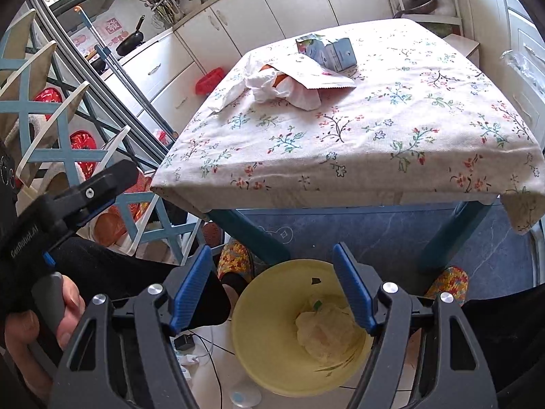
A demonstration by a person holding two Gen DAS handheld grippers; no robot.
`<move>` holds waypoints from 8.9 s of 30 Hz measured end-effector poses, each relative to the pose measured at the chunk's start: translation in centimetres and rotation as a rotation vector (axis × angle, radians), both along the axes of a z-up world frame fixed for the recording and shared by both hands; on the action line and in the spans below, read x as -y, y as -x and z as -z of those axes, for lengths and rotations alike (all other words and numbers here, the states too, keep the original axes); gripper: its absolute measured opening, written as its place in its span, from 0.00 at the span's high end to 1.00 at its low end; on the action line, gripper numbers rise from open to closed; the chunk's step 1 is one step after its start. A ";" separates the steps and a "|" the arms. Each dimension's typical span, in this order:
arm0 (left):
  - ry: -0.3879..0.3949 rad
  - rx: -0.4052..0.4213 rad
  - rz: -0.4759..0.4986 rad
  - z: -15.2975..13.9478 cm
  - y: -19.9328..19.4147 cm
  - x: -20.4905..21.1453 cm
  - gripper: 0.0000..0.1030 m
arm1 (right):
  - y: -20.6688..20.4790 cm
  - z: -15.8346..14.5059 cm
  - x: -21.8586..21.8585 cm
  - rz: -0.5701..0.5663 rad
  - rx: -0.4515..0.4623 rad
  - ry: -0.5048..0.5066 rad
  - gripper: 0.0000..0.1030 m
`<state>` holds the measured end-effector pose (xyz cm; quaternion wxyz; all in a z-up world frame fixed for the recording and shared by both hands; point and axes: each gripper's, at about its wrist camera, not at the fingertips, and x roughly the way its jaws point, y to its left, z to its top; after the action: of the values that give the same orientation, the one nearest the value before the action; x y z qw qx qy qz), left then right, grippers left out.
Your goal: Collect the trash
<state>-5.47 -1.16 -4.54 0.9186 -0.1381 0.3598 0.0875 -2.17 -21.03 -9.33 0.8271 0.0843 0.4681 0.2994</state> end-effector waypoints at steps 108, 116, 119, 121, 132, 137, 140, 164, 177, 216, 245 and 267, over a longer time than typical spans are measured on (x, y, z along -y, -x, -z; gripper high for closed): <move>0.075 -0.064 0.083 0.7 -12.8 -4.3 0.96 | -15.6 -6.7 1.4 0.068 0.145 -0.109 0.97; 0.083 -0.073 0.094 1.3 -11.9 -3.7 0.96 | -17.3 -3.9 1.1 0.141 0.078 0.013 0.27; 0.088 -0.073 0.097 1.3 -12.1 -3.9 0.96 | -18.8 -2.5 0.7 0.131 0.007 -0.017 0.35; 0.089 -0.071 0.098 1.3 -12.2 -3.9 0.96 | -19.3 -1.4 -0.1 0.099 -0.030 -0.025 0.50; 0.107 -0.031 0.076 0.7 -11.1 -4.6 0.96 | -16.1 -6.3 0.8 0.091 0.190 -0.065 0.98; 0.119 -0.021 0.064 0.6 -9.7 -5.0 0.96 | -14.6 -7.8 3.1 0.112 0.195 -0.147 0.98; 0.123 -0.024 0.062 0.8 -8.9 -5.0 0.96 | -13.5 -7.9 4.1 0.112 0.173 -0.190 0.98; 0.090 -0.241 0.246 5.7 -0.6 2.4 0.96 | -1.1 -0.7 2.4 -0.083 -0.138 -0.102 0.98; 0.036 -0.375 0.360 8.4 0.9 6.2 0.96 | 1.4 1.8 1.2 -0.147 -0.248 -0.021 0.98; 0.068 -0.387 0.292 8.5 2.2 4.7 0.50 | 2.0 3.6 1.6 -0.082 -0.308 0.051 0.51; 0.159 -0.182 0.164 2.7 -17.0 -1.9 0.31 | -11.6 -7.5 1.4 0.031 0.183 0.093 0.39; 0.297 -0.099 0.055 1.6 -21.7 -7.8 0.97 | -19.7 -7.2 -0.3 0.085 0.133 0.044 0.38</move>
<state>16.22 6.66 -6.18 0.8712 -0.2582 0.4174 0.0149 17.49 -20.71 -2.09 0.8699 0.0658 0.4148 0.2584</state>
